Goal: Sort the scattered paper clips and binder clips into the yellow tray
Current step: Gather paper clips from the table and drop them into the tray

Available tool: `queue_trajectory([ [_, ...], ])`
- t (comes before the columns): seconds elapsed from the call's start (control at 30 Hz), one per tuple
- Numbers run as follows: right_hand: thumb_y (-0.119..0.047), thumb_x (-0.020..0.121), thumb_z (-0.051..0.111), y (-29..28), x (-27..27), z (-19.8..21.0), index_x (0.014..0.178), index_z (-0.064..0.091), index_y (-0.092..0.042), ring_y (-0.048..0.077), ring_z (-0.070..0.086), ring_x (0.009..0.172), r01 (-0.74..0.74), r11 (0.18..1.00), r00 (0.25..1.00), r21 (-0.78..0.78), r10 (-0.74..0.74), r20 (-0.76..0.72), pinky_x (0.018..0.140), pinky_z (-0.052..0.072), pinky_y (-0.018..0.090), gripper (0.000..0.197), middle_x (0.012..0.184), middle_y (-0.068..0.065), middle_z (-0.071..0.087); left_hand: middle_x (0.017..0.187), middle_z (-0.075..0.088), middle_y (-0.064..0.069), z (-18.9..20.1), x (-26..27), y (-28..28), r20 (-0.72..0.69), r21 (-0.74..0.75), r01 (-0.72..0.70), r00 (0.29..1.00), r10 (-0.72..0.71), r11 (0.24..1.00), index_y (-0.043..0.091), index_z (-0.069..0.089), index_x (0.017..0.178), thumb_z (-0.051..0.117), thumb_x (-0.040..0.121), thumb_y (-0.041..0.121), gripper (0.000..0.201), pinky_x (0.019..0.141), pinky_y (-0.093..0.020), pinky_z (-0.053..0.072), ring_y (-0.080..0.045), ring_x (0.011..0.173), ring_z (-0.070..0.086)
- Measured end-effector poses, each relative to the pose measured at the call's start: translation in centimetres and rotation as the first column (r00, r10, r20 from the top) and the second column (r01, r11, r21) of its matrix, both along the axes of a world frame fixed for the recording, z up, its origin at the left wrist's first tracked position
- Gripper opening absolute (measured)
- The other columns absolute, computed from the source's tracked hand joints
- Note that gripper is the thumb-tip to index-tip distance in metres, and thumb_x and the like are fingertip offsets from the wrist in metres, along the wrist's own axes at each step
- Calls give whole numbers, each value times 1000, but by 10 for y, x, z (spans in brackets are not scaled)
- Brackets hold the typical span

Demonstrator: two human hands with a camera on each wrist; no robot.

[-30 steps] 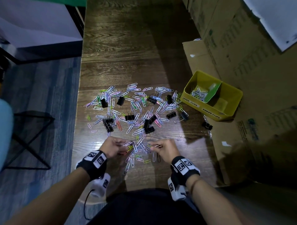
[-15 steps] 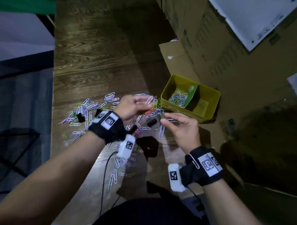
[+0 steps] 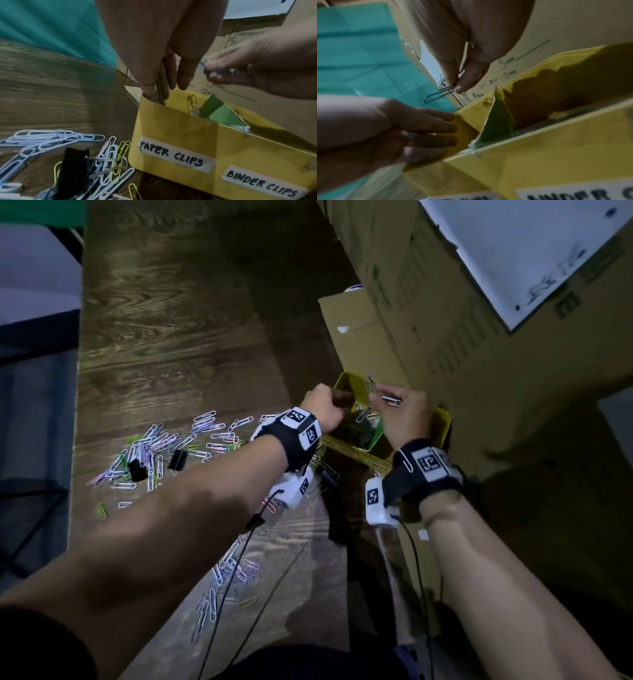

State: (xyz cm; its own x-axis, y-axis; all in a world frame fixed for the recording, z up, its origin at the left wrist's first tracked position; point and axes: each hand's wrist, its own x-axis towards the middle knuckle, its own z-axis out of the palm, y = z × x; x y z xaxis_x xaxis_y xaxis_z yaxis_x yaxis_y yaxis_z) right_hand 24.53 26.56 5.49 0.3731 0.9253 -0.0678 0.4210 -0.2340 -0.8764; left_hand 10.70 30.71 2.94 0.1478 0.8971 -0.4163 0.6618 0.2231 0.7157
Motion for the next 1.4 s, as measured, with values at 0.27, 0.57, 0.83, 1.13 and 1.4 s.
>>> queue_trajectory([
  [0.27,-18,88,63,11,-12,-27,117,65,-13,23,61,106,-295,897,885,-328,386,262,95,48,33,29,117,10,66,85,68,-10,26,-64,-52,483,-68,-222,846,227,973,0,62,107,54,90,2,19,65,-26,55,-17,69,66],
  [0.57,-18,87,64,-66,-64,5,102,71,-15,10,63,77,-568,823,813,15,558,165,73,56,30,17,94,-4,63,98,70,4,-18,-206,-198,-243,105,370,910,-337,923,23,67,104,56,90,21,18,76,-35,55,-8,80,62],
  [0.83,-23,90,60,-170,-135,-28,109,68,-13,8,57,88,-886,353,328,-300,935,131,88,47,24,22,110,4,67,143,43,-3,-73,-224,-274,-544,9,630,654,-525,776,26,27,142,25,91,55,58,100,-50,42,-22,129,43],
  [1.13,-26,89,60,-217,-173,-80,138,39,-14,20,40,125,-754,397,324,-523,918,229,104,36,31,55,138,3,35,154,3,4,-74,-225,-268,-515,50,536,737,-438,843,30,5,146,11,88,62,66,112,-42,6,-14,140,4],
  [1.4,-55,71,70,-228,-177,-86,140,29,-21,22,31,128,-679,432,258,-594,897,358,108,34,44,87,137,4,31,146,38,1,-84,-243,-288,-492,115,695,660,-567,709,26,35,137,27,92,51,53,111,-50,25,-18,137,31],
])
